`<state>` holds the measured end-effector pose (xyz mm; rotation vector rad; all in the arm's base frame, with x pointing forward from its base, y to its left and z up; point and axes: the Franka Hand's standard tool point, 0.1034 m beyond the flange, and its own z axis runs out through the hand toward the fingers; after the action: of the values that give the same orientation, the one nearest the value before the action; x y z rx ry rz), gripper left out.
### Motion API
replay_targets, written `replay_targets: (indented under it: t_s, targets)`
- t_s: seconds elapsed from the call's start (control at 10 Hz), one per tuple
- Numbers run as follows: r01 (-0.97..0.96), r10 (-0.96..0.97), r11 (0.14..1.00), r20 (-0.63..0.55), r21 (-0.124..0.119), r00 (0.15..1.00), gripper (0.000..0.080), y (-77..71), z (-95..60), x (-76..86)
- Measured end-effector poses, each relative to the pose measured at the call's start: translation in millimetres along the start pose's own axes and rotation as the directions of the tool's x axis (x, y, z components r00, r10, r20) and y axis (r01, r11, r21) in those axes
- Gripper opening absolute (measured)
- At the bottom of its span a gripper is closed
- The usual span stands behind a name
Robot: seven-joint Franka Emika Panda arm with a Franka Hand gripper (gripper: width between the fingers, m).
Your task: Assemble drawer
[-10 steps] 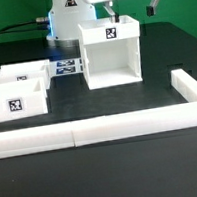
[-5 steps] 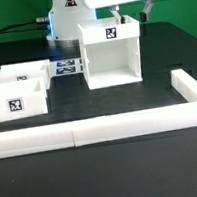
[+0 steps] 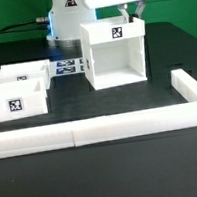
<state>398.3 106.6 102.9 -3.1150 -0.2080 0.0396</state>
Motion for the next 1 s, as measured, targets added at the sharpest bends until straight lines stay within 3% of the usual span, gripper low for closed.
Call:
replay_targets:
  t_s: [0.5, 0.6, 1.0]
  targets:
    - [0.000, 0.000, 1.000, -0.001, 0.000, 1.000, 0.0038, 0.2, 0.0, 1.2]
    - [0.009, -0.009, 1.000, -0.001, 0.004, 1.000, 0.0038, 1.8, -0.5, 12.8]
    - [0.019, -0.018, 0.999, -0.045, 0.031, 0.999, 0.0038, 13.0, -3.4, 89.1]
